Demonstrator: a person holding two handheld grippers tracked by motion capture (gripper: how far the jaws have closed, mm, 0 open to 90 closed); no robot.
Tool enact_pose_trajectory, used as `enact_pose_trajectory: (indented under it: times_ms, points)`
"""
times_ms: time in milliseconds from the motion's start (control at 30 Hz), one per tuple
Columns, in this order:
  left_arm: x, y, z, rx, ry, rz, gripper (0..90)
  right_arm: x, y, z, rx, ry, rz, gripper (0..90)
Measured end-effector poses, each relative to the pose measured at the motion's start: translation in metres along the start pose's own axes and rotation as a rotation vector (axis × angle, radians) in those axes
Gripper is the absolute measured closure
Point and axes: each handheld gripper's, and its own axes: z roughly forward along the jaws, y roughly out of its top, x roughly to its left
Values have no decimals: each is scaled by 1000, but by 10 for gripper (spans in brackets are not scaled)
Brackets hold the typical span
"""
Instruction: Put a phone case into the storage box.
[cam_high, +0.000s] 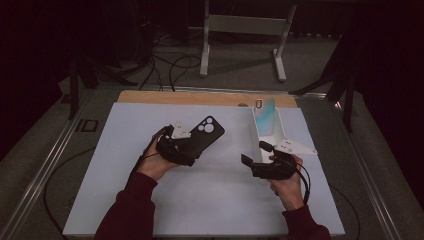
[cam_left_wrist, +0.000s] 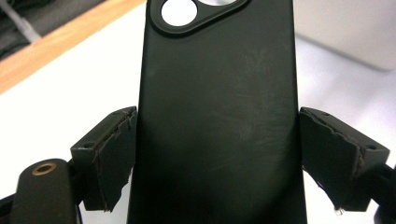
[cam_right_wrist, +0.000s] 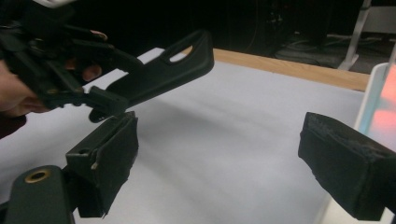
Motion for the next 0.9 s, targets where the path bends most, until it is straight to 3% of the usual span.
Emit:
enact_pose_trajectory:
  times_ms: [300, 467, 600, 700, 833, 900]
  points:
    - [-23, 15, -3, -62, -37, 49, 157, 0, 24, 13, 16, 31, 57, 110]
    - [-32, 19, -8, -97, -49, 66, 156, 5, 33, 17, 16, 60, 52, 109]
    - [-37, 22, -12, -168, -77, 62, 155, 10, 36, 22, 12, 81, 66, 133]
    - [-41, 24, -12, -194, -98, 67, 154, 13, 38, 28, 13, 91, 84, 202]
    - [-47, 26, -9, -196, -100, 83, 153, 16, 41, 31, -1, 104, 112, 434]
    - [-49, 27, -8, -192, -99, 88, 152, 17, 41, 31, -3, 103, 123, 490]
